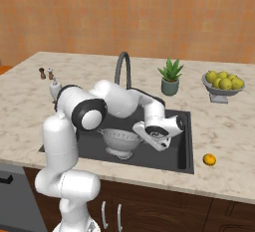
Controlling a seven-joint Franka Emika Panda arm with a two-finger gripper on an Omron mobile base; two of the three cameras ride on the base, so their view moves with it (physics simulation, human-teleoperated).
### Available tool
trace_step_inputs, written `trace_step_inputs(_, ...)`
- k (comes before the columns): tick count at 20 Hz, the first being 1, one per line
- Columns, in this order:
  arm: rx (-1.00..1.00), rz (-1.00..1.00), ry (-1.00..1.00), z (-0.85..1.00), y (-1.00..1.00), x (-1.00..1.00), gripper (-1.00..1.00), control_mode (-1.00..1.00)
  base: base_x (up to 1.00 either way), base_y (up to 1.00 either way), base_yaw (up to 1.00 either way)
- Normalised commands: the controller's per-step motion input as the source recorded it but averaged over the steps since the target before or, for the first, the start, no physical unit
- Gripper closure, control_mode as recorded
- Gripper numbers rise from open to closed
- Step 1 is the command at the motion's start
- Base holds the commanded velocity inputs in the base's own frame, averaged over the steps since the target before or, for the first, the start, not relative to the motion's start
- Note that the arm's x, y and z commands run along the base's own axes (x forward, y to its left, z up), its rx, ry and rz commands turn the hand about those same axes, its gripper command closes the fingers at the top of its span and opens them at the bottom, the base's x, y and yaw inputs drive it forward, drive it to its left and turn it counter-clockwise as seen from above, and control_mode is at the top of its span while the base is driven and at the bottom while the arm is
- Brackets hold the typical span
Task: Put the colander in the sink, put the tangerine in the colander, and turn on the sink faucet and pour water over the colander.
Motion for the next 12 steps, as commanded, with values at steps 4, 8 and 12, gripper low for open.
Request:
trace_step_inputs(4, 0.00, 0.00, -0.17, -0.01, 0.09, 0.39, 1.00, -1.00, 0.00, 0.00, 0.00)
trace_step_inputs(8, -0.04, 0.00, -0.20, -0.02, 0.03, 0.18, 1.00, -1.00, 0.00, 0.00, 0.00)
trace_step_inputs(12, -0.10, 0.00, -0.18, -0.28, 0.17, 0.03, 1.00, -1.00, 0.00, 0.00, 0.00)
